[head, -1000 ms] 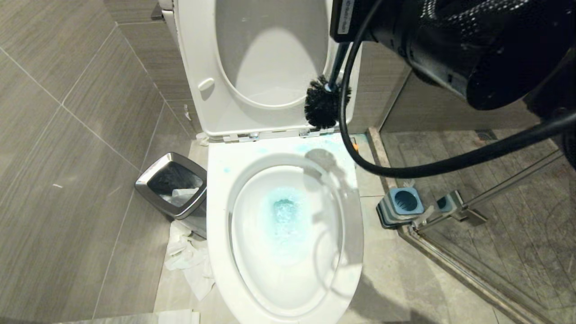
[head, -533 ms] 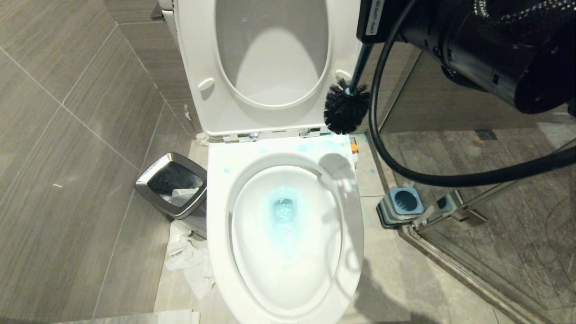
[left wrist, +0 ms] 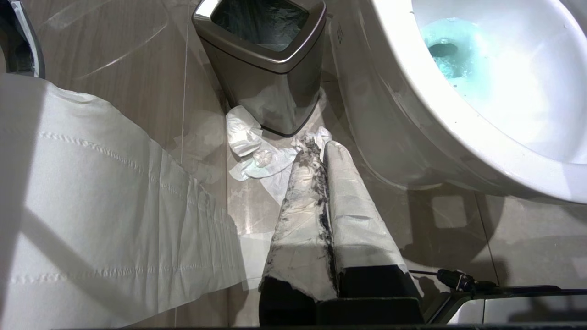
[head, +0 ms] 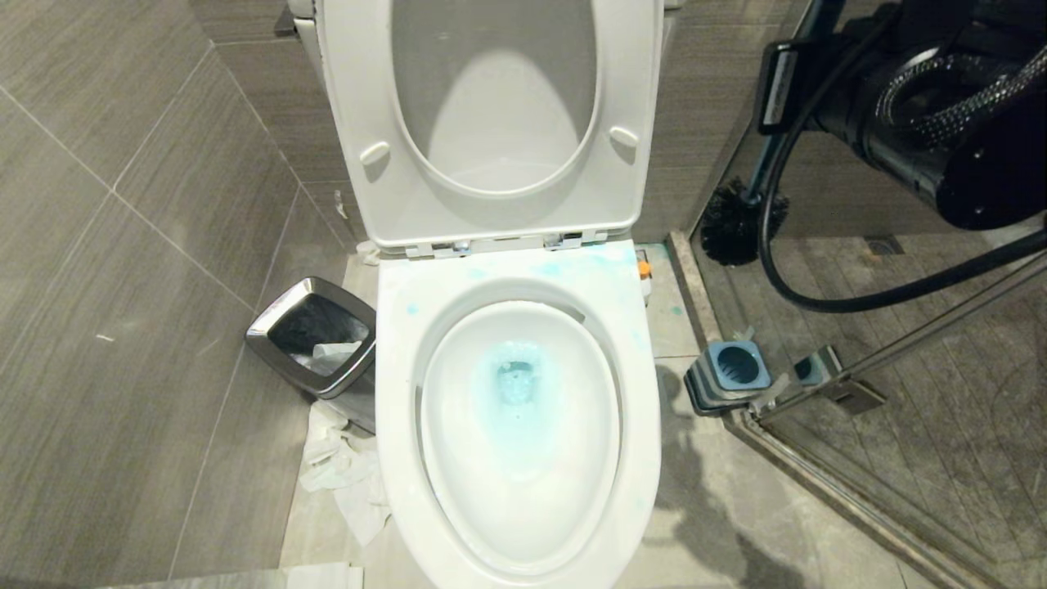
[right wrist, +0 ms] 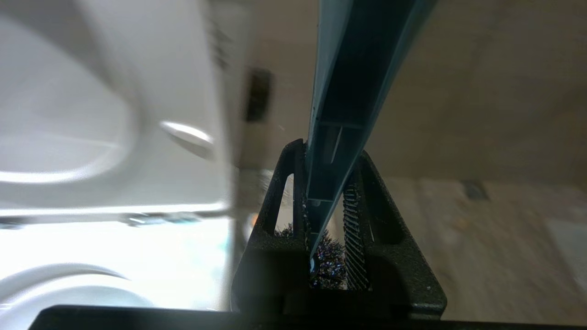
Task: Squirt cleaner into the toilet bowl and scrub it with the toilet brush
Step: Put the toilet brush back
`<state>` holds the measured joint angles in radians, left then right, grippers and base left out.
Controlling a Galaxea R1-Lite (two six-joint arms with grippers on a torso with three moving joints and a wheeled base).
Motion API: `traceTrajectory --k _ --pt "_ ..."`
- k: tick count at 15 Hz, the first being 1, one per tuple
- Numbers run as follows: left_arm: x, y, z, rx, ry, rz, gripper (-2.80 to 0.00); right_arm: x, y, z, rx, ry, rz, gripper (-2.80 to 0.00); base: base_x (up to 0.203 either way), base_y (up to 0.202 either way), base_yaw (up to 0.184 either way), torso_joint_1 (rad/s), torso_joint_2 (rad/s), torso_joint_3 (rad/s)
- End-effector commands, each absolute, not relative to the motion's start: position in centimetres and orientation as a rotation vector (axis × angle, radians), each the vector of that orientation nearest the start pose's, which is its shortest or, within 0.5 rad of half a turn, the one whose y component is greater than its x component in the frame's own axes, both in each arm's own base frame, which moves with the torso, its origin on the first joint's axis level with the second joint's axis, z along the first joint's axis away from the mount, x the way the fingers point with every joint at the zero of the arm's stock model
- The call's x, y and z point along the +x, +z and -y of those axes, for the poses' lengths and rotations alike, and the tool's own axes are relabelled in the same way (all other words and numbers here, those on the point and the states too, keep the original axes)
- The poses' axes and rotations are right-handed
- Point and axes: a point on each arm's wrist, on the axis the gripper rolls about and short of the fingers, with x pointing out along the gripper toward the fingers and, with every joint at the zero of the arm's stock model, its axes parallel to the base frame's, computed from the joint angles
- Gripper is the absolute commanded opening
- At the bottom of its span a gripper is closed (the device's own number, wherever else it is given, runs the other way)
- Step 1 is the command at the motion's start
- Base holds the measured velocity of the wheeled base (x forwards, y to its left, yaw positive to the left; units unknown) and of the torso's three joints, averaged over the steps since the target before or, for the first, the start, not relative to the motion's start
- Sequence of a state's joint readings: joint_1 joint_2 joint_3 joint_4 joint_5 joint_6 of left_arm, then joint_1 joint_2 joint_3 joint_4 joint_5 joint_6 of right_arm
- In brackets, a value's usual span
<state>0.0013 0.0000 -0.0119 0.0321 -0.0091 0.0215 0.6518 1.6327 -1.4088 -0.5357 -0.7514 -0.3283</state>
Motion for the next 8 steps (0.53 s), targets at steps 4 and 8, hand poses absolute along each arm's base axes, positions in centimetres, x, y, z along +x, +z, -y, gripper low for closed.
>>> traceTrajectory --k 4,8 --pt "-2.4 7.6 0.0 0.023 -0.008 -0.021 -2.8 27.6 31.1 -9.0 -0.128 -0.247 0.087 -2.8 0.0 0.0 0.0 0.0 0.0 0.0" --pt "-2.4 7.6 0.0 0.028 -0.006 -0.021 -2.8 29.9 26.5 -3.1 -0.038 -0.285 -0.038 -2.8 0.0 0.0 0.0 0.0 0.0 0.0"
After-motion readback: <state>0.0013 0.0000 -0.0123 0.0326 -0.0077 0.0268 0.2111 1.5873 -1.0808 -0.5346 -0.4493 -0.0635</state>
